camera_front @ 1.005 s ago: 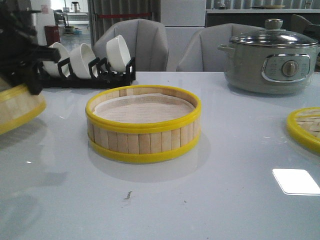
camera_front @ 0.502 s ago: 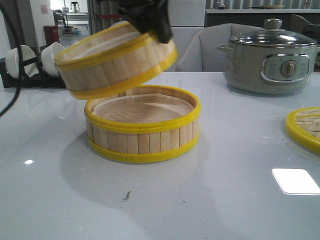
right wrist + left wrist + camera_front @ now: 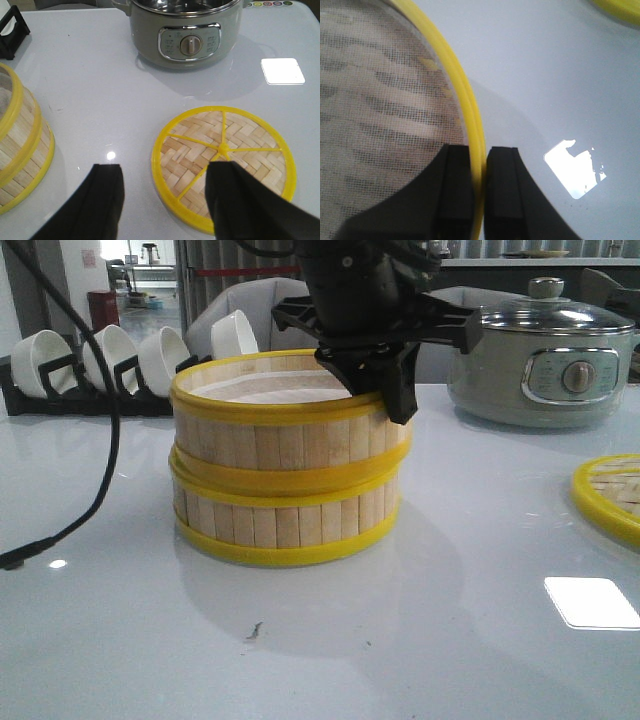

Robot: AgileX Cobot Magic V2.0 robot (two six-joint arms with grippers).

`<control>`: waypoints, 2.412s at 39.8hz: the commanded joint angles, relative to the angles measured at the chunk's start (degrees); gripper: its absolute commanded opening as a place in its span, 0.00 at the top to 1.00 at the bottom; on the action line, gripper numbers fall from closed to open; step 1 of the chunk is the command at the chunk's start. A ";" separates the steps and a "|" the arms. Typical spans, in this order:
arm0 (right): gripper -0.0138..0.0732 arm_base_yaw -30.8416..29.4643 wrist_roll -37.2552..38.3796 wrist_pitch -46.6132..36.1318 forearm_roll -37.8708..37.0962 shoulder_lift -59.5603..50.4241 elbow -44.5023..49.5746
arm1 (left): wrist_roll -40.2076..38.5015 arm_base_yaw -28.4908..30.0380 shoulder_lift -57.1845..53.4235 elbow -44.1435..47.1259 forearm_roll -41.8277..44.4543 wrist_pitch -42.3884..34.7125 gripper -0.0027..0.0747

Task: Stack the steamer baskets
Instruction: 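Lower the held basket onto the middle basket with the left gripper, then open the left gripper and raise it away from the stack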

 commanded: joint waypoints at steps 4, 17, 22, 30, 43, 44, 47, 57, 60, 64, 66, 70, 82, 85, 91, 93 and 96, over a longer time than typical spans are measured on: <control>0.29 0.04 -0.13 -4.22 -0.06 -0.30 -2.16 | -0.12 -0.35 -3.77 -2.31 1.65 -2.45 0.85; 0.29 0.04 -0.13 -4.16 -0.06 -0.30 -2.16 | -0.12 -0.14 -3.77 -2.31 5.17 -2.16 0.85; 0.29 0.04 -0.13 -4.16 -0.06 -0.30 -2.16 | -0.12 -0.14 -3.77 -2.31 5.05 -1.93 0.85; 0.29 0.04 -0.13 -3.88 -0.06 -0.30 -2.16 | -0.12 -0.14 -3.77 -2.31 3.57 -2.04 0.85; 0.29 0.04 -0.13 -2.84 -0.06 -0.30 -2.16 | -0.12 -0.14 -3.77 -2.31 2.19 -2.28 0.85; 0.29 0.04 -0.13 -2.78 -0.06 -0.30 -2.16 | -0.12 -0.14 -3.77 -2.31 2.19 -2.38 0.85; 0.29 0.04 -0.13 -2.78 -0.06 -0.30 -2.16 | -0.12 -0.14 -3.77 -2.31 2.19 -2.38 0.85; 0.29 0.04 -0.13 -2.78 -0.06 -0.30 -2.16 | -0.12 -0.14 -3.77 -2.31 2.19 -2.75 0.74; 0.29 0.04 -0.13 -2.78 -0.06 -0.30 -2.16 | -0.12 -0.14 -3.77 -2.31 2.19 -2.75 0.66; 0.29 0.04 -0.13 -2.79 -0.06 -0.30 -2.16 | -0.23 -0.14 -3.77 -2.31 2.56 -2.75 0.55; 0.29 0.04 -0.13 -2.79 -0.06 -0.30 -2.16 | -0.23 -0.14 -3.77 -2.31 2.82 -2.75 0.52; 0.29 0.04 -0.13 -2.71 -0.06 -0.30 -2.16 | -0.31 -0.14 -3.77 -2.31 3.27 -2.75 0.51; 0.29 0.04 -0.13 -2.67 -0.06 -0.30 -2.16 | -4.32 -0.11 -5.06 -7.66 9.97 0.03 0.51; 0.29 0.04 -0.13 -2.64 -0.06 -0.30 -2.16 | -5.06 -0.11 -5.44 -10.61 12.08 1.40 0.51; 0.29 0.04 -0.13 -2.57 -0.06 -0.30 -2.16 | -5.06 0.75 -6.86 -16.58 14.57 4.21 0.52; 0.29 0.04 -0.13 -2.51 -0.06 -0.30 -2.16 | -5.06 1.57 -7.77 -18.21 15.19 4.90 0.57; 0.29 0.04 -0.13 -2.51 -0.06 -0.30 -2.16 | -5.06 3.34 -9.74 -18.97 15.93 5.31 0.70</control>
